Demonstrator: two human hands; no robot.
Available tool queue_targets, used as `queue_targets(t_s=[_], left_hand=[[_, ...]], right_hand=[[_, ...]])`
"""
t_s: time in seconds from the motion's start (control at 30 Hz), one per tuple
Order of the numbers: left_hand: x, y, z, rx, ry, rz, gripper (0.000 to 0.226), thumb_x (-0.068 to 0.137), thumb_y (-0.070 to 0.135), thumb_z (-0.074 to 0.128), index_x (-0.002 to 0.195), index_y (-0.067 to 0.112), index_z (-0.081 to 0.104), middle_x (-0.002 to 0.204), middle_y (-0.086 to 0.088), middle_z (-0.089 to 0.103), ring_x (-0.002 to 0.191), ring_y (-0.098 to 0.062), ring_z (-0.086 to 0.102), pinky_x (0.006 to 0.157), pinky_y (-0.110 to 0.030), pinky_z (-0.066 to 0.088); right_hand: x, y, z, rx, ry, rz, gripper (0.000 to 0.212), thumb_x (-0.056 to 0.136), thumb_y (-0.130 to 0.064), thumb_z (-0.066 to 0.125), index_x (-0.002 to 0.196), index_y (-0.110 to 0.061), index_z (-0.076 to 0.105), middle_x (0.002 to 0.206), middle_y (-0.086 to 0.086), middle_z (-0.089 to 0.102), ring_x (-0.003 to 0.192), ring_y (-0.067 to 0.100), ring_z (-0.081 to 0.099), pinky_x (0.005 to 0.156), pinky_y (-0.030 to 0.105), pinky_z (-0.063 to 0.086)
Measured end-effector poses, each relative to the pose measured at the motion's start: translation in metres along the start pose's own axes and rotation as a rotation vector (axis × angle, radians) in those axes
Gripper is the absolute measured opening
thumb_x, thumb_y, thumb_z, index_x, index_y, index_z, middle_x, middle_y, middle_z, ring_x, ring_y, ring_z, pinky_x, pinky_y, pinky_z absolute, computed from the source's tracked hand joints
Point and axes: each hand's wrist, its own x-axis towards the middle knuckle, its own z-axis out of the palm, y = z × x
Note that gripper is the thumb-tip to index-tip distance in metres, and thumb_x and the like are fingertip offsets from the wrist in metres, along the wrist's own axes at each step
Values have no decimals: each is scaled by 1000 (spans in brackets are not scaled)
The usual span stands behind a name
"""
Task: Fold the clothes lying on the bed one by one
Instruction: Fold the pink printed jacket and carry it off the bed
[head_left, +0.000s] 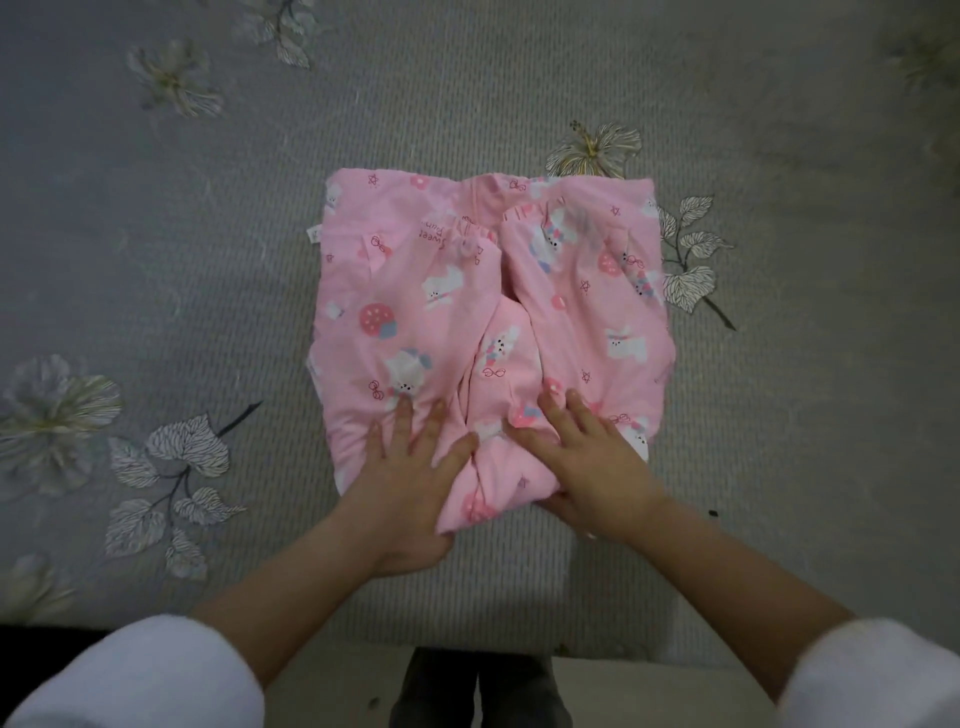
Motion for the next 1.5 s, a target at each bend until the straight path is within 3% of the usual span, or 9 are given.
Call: queue_targets(t_s=[0.1, 0.17, 0.27, 0.47, 0.6, 0.8, 1.0, 1.17, 1.5], left_hand=[[7, -5, -32, -194, -159, -18, 71, 70, 54, 27, 135, 29, 39, 150, -11, 33, 138, -43, 26, 112, -52, 25], [11, -10, -62, -350, -176, -38, 46, 67, 48, 34, 99, 23, 57, 103, -1, 62, 102, -29, 59, 91, -36, 46], [10, -23, -87, -683, -444, -128, 26, 54, 40, 50, 62, 15, 52, 55, -3, 59, 54, -25, 55, 58, -34, 48], [-4, -14, -101, -862, -801, -79, 22, 49, 35, 57, 55, 16, 49, 59, -5, 43, 53, -17, 38, 48, -24, 29], [-8, -25, -122, -775, -504, -63, 36, 61, 43, 57, 91, 25, 66, 84, 10, 64, 76, -9, 60, 66, -26, 48], [-15, -3, -128, -42, 527, 89, 54, 80, 37, 42, 128, 18, 57, 134, -8, 57, 129, -29, 48, 104, -49, 40], [-2, 22, -47, 87, 442, 75, 60, 95, 56, 28, 148, 29, 31, 157, -11, 22, 146, -30, 17, 115, -51, 15], [25, 12, -32, 34, 452, -38, 62, 94, 62, 24, 148, 31, 30, 157, -12, 23, 145, -33, 19, 115, -51, 17], [50, 0, -19, -45, 458, -180, 68, 91, 67, 17, 149, 32, 21, 158, -17, 16, 146, -35, 12, 114, -53, 11]], right_hand=[[5, 8, -31, 254, -13, 13, 63, 74, -25, 73, 134, -22, 52, 123, 12, 63, 113, 35, 58, 85, 42, 52], [7, 12, -56, 373, -21, 17, 48, 77, -20, 68, 124, -21, 60, 110, 7, 69, 102, 29, 63, 81, 35, 49], [6, 16, -84, 543, -189, 31, 22, 68, -23, 67, 88, -16, 67, 84, 3, 70, 81, 20, 63, 73, 36, 50], [-3, 15, -95, 793, -786, 229, 12, 58, -20, 70, 62, -15, 61, 62, -1, 61, 63, 17, 57, 59, 26, 42], [7, 26, -95, 935, -832, 338, 19, 49, -16, 71, 65, -7, 67, 68, 10, 64, 69, 24, 58, 58, 23, 45], [41, 54, -128, 965, -678, 416, 18, 52, -14, 77, 67, -5, 72, 76, 14, 71, 74, 25, 64, 66, 27, 52], [51, 54, -155, 529, -175, 348, 20, 64, -16, 77, 83, -13, 72, 65, -7, 62, 67, 11, 59, 55, 16, 43], [-5, 7, -121, 313, 692, 66, 26, 83, -18, 52, 102, -6, 65, 108, 8, 68, 105, 24, 58, 91, 32, 40], [9, 28, -20, 64, 307, 365, 55, 98, -50, 19, 151, -34, 21, 160, 2, 13, 148, 21, 0, 117, 48, -3]])
